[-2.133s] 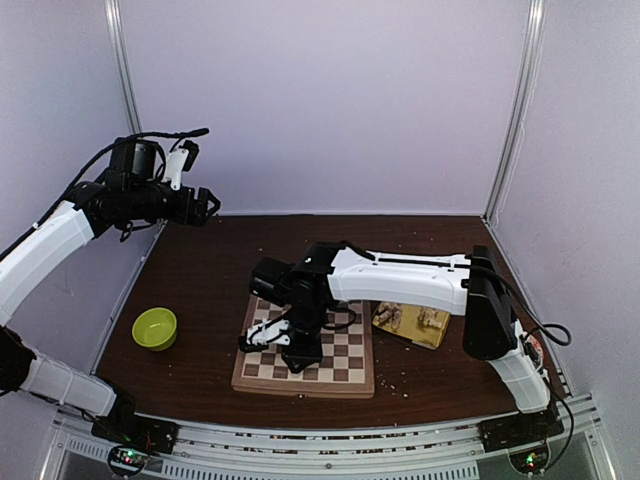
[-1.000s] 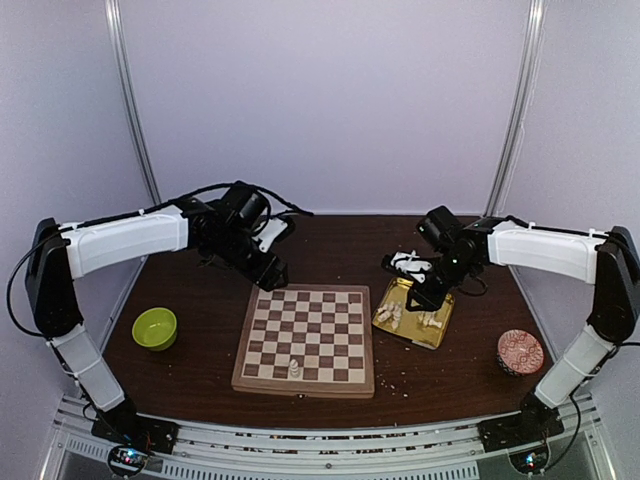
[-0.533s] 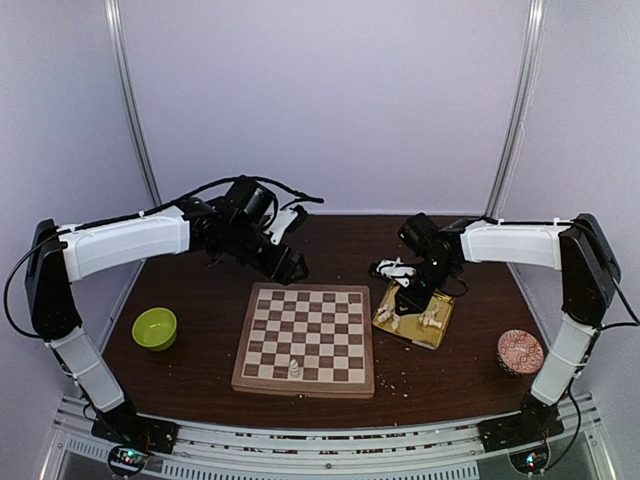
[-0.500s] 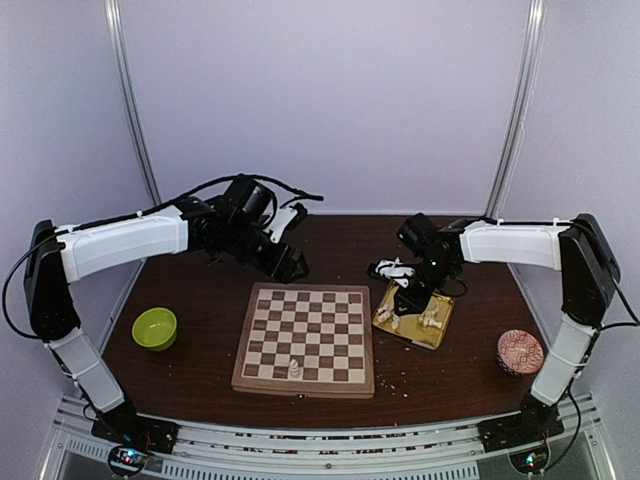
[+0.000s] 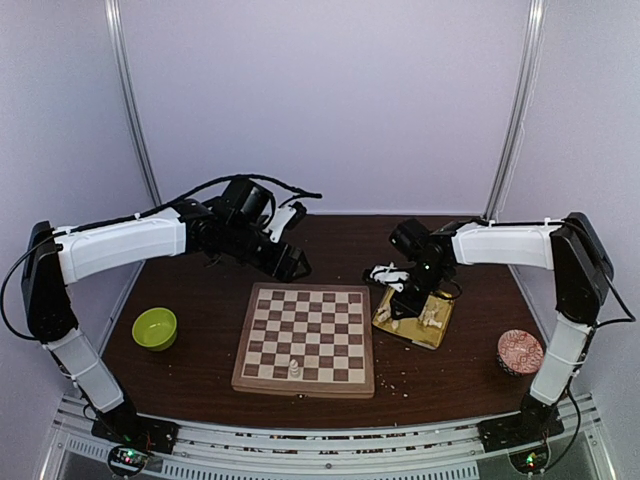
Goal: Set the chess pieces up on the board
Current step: Pick up the king from the storage box.
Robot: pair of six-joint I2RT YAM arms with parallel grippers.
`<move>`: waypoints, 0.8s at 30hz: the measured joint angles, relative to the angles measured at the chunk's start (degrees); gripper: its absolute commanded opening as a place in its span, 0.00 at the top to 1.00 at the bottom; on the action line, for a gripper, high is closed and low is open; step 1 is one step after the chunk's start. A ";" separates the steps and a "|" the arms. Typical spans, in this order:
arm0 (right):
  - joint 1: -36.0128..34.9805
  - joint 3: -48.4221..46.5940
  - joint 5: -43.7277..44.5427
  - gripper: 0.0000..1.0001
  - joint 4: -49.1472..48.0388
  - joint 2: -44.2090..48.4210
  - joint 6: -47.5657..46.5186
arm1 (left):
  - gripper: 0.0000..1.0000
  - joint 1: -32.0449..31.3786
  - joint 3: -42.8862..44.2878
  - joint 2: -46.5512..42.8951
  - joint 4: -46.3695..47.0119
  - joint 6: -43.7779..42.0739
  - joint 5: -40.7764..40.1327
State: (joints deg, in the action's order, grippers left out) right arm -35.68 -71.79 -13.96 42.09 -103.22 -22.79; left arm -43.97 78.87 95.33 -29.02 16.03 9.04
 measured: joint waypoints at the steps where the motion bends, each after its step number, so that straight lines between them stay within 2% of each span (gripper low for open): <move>1: -0.02 0.00 0.02 0.81 0.04 0.00 -0.04 | 0.24 0.00 0.00 0.00 0.00 0.00 0.02; 13: -0.02 -0.09 0.76 0.79 1.14 -0.74 -1.33 | 0.24 0.00 0.00 0.00 0.28 0.24 0.22; 19: -0.02 -0.09 1.03 0.91 1.44 -0.74 -1.49 | 0.24 0.00 -0.02 0.00 0.28 0.46 0.22; 24: -0.04 -0.11 0.98 0.97 1.46 -0.72 -1.49 | 0.24 0.00 -0.31 0.00 0.42 0.50 0.22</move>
State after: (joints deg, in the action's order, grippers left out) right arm -35.73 -71.90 -12.97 43.55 -103.94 -24.27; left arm -43.97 78.56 95.33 -28.60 16.53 9.26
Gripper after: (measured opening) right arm 0.113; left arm 0.756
